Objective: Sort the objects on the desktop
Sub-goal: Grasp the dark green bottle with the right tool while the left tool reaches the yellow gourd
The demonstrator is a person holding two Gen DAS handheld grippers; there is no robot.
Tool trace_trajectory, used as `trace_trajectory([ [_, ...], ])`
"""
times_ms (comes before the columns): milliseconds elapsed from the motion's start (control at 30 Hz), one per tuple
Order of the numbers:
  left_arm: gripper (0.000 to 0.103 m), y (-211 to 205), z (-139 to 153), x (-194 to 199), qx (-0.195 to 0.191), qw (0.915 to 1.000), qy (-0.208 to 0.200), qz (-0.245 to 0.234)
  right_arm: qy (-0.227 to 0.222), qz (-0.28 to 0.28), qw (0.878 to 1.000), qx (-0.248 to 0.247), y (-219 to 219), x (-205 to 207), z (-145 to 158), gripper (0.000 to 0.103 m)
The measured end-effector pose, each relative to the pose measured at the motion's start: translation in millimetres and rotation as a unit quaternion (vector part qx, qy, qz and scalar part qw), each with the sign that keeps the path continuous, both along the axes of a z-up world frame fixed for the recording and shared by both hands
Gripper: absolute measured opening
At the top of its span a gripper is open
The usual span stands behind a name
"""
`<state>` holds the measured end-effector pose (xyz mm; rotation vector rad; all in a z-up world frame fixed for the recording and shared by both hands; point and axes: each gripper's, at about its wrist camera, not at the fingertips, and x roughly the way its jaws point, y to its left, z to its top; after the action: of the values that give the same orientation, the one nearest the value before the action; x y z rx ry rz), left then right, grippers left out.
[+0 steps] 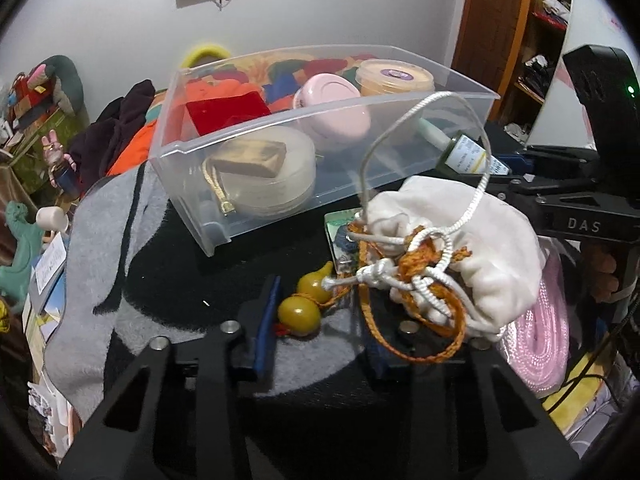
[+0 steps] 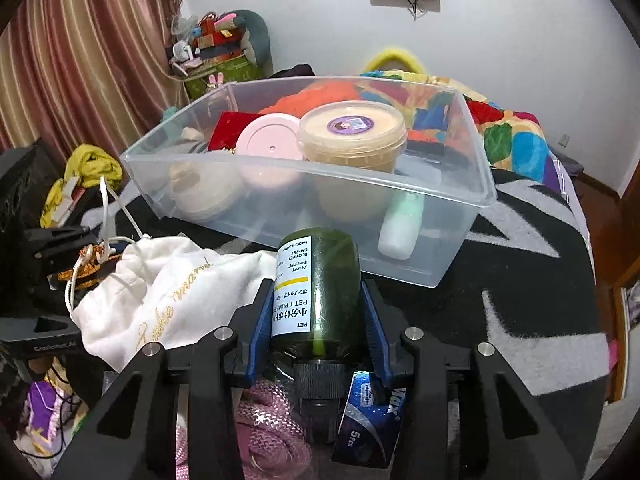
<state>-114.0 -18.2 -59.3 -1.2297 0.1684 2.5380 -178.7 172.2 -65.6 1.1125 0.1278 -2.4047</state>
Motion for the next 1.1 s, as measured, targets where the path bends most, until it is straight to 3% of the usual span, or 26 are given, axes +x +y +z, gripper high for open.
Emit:
trace_trajectory([
  [67,0.022,-3,2,-1,0.002,1.0,0.0,0.009,0.004,-0.004,1.0,-0.006,3,2,2,0.038],
  [400,0.022,-34,14,7,0.024,0.9979,0.02,0.056,0.018,-0.032,0.998,-0.041,30,10,22,0.038],
  [733,0.022,-65,48,6,0.084,0.9894,0.062,0.101,0.037,-0.062,0.994,-0.083,57,10,47,0.038],
  [1100,0.022,-65,81,-5,0.107,0.9837,0.101,0.104,0.07,-0.069,0.989,-0.109,61,-1,74,0.038],
])
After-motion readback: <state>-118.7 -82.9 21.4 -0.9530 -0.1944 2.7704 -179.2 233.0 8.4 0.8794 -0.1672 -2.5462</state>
